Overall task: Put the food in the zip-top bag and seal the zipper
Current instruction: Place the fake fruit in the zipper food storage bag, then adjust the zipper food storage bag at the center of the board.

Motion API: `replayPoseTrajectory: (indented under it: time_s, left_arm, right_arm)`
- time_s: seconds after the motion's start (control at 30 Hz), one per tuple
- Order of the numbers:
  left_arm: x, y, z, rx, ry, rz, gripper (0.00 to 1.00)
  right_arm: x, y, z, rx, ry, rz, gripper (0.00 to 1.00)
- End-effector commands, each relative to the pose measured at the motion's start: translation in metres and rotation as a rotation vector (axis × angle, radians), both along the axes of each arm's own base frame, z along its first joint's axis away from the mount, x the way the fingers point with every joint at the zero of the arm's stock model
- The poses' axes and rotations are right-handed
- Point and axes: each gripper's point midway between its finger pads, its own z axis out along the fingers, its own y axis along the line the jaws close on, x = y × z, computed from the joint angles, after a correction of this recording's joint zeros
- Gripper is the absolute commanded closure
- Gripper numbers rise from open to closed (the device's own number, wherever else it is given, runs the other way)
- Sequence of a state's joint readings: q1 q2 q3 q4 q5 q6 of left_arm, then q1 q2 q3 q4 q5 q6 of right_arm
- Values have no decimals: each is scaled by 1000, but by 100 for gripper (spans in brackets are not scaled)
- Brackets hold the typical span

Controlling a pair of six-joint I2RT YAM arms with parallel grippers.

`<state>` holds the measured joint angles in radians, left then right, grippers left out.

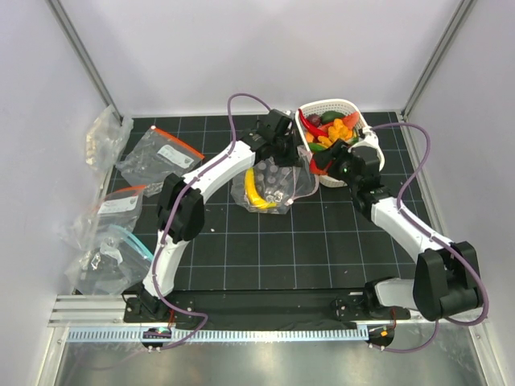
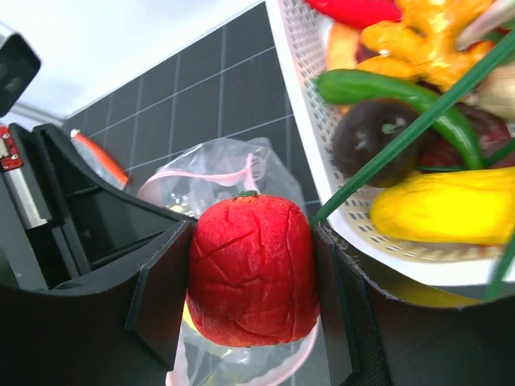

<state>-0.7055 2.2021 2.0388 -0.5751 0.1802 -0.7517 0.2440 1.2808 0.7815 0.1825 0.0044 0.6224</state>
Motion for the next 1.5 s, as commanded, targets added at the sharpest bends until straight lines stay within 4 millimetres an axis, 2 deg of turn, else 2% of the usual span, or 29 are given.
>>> replayPoseTrajectory:
  time_s: [0.0, 0.27, 0.4, 0.43, 0.5, 0.77, 0.87, 0.9, 0.97, 1.0, 1.1, 1.17, 1.27, 1.3, 1.33, 1.43, 1.47]
  left_arm:
    - [-2, -9, 47, -104, -56, -24, 100]
    - [-1, -14, 58, -133, -66, -35, 100]
    - [2, -15, 70, -151, -82, -25, 100]
    - [2, -15, 74, -157, -87, -23, 100]
    - [3, -14, 76, -155, -92, -15, 100]
    - [10, 0, 86, -164, -89, 21, 100]
    - [10, 12, 91, -133, -107, 30, 100]
    - [6, 20, 95, -110, -113, 34, 100]
    - [6, 35, 90, -36, -135, 54, 100]
    - [5, 43, 95, -17, -151, 65, 100]
    - [5, 62, 94, 51, -179, 98, 100]
    - [0, 72, 100, 86, -194, 106, 100]
    - [-2, 103, 98, 221, -217, 161, 100]
    - [-7, 115, 94, 277, -212, 159, 100]
    - [-7, 131, 91, 335, -224, 197, 100]
    - [-13, 150, 89, 383, -236, 235, 100]
    - [-18, 155, 90, 368, -243, 244, 100]
  right_arm:
    - [5, 22, 18, 77, -67, 91, 63]
    - [9, 32, 3, 93, -30, 125, 59]
    - [9, 33, 1, 86, -16, 122, 22]
    - [9, 32, 0, 81, -14, 117, 16]
    - [9, 31, 0, 80, -11, 112, 11]
    - [7, 28, 2, 67, -7, 96, 13]
    - [7, 25, 5, 56, -12, 83, 17]
    - [6, 24, 6, 49, -14, 83, 33]
    - [7, 23, 6, 43, -7, 81, 43]
    - [6, 24, 5, 42, 4, 83, 47]
    - [7, 29, 1, 40, 18, 100, 49]
    - [7, 36, 1, 40, 18, 124, 48]
    - [3, 49, 4, 54, 0, 167, 33]
    - [1, 52, 6, 63, -13, 178, 24]
    - [0, 56, 11, 80, -38, 198, 22]
    - [-2, 65, 23, 103, -87, 247, 19]
    - [-7, 73, 27, 121, -101, 302, 16]
